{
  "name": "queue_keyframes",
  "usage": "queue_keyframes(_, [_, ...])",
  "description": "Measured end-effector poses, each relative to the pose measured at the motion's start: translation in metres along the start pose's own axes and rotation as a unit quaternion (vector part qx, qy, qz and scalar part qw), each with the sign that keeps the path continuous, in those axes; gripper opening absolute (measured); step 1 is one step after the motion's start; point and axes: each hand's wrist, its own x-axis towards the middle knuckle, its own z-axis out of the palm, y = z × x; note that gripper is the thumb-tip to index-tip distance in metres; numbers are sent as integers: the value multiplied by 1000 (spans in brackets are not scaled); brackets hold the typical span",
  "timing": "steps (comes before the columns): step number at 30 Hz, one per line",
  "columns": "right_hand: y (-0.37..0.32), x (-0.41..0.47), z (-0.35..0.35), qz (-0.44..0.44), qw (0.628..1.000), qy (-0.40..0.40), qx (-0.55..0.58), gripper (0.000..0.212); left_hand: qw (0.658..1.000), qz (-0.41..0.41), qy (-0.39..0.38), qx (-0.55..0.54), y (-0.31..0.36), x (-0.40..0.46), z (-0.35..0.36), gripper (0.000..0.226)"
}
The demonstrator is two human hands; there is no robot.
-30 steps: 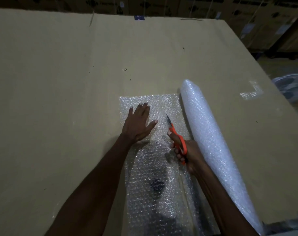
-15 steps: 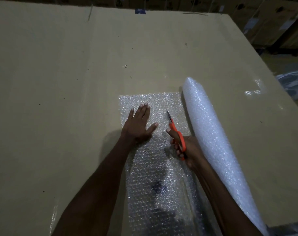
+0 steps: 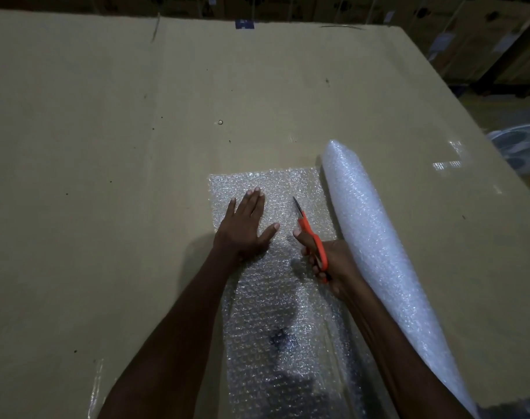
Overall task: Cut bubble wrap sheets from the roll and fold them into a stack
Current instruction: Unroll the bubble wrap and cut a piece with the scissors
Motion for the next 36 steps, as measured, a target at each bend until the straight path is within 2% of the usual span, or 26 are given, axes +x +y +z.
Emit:
queue_keyframes(10, [-8, 5, 5, 5, 1000, 1, 3, 47, 1000, 0, 16, 2, 0, -2, 1, 89])
queue_keyframes(18, [-4, 9, 0, 13, 1000, -4, 3, 45, 999, 13, 5, 30, -11, 24, -13, 105])
queue_keyframes(24, [-15, 17, 3, 18, 1000, -15, -1, 49, 1000, -18, -9, 15, -10, 34, -11, 95])
queue_keyframes(36, [-17, 25, 9, 1, 1000, -6, 8, 45, 999, -26, 21, 28, -11, 29, 1, 95])
